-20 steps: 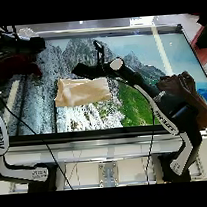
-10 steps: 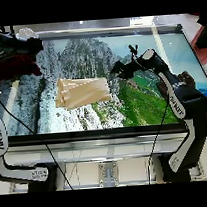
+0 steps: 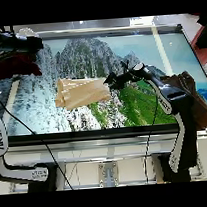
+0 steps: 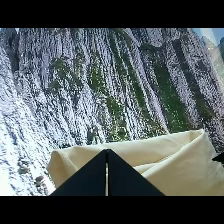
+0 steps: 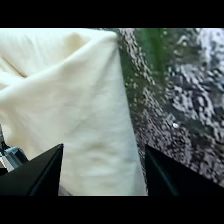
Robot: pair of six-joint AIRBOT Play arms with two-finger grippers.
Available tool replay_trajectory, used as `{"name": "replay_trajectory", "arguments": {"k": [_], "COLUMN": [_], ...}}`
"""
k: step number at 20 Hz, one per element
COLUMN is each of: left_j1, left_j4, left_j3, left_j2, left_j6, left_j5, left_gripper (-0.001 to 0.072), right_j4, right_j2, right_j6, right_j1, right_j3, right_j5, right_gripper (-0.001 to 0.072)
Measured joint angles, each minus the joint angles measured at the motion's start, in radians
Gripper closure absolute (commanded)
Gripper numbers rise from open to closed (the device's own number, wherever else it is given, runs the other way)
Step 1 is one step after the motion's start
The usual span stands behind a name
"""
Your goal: Fold the shirts.
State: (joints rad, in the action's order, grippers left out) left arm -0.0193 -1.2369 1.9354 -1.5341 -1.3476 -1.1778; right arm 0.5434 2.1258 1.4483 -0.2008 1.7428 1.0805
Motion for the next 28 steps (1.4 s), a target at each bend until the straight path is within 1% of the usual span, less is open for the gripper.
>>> {"name": "replay_trajectory", "arguments": {"k": [1, 3, 4, 5, 6, 9, 11, 12, 14, 16, 18, 21, 23, 25, 28], "left_j1": [0.000, 0.000, 0.000, 0.000, 0.000, 0.000, 0.000, 0.000, 0.000, 0.000, 0.000, 0.000, 0.000, 0.000, 0.000], "left_j4": [0.000, 0.000, 0.000, -0.001, -0.001, -0.012, -0.018, -0.020, -0.024, -0.024, -0.022, -0.005, 0.020, 0.047, 0.072], "left_j3": [0.000, 0.000, 0.000, 0.000, 0.000, 0.000, 0.000, 0.000, 0.000, 0.000, 0.000, 0.000, 0.000, 0.000, 0.000], "left_j2": [0.000, 0.000, 0.000, 0.000, 0.000, 0.000, 0.000, 0.000, 0.000, 0.000, 0.000, 0.000, 0.000, 0.000, 0.000], "left_j6": [0.003, 0.006, 0.010, 0.010, 0.010, 0.013, 0.013, 0.013, 0.013, 0.012, 0.011, 0.008, 0.005, 0.005, -0.001], "left_j5": [0.000, 0.001, 0.001, -0.001, -0.004, -0.017, -0.020, -0.021, -0.024, -0.024, -0.024, -0.019, -0.019, -0.017, -0.017], "left_gripper": [0.0694, 0.0694, 0.0694, 0.0694, 0.0694, 0.0694, 0.0695, 0.0694, 0.0694, 0.0694, 0.0694, 0.0694, 0.0694, 0.0693, 0.0693], "right_j4": [-0.014, -0.037, -0.041, -0.047, -0.068, -0.134, -0.154, -0.140, -0.047, 0.108, 0.308, 0.621, 0.808, 0.955, 1.094], "right_j2": [0.005, 0.013, 0.018, 0.019, 0.020, 0.017, -0.010, -0.032, -0.095, -0.179, -0.272, -0.394, -0.451, -0.497, -0.562], "right_j6": [-0.007, -0.019, -0.024, -0.031, -0.047, -0.102, -0.110, -0.102, -0.044, 0.037, 0.119, 0.197, 0.212, 0.207, 0.185], "right_j1": [-0.013, -0.042, -0.055, -0.066, -0.075, -0.076, -0.046, -0.021, 0.051, 0.141, 0.241, 0.388, 0.473, 0.548, 0.626], "right_j3": [0.000, 0.000, 0.000, 0.002, 0.005, 0.045, 0.096, 0.122, 0.169, 0.197, 0.212, 0.222, 0.221, 0.203, 0.116], "right_j5": [-0.011, -0.039, -0.048, -0.056, -0.060, -0.053, -0.051, -0.056, -0.051, -0.010, 0.066, 0.251, 0.394, 0.520, 0.644], "right_gripper": [0.0135, 0.0280, 0.0411, 0.0613, 0.0674, 0.0676, 0.0677, 0.0677, 0.0677, 0.0677, 0.0677, 0.0677, 0.0677, 0.0677, 0.0677]}}
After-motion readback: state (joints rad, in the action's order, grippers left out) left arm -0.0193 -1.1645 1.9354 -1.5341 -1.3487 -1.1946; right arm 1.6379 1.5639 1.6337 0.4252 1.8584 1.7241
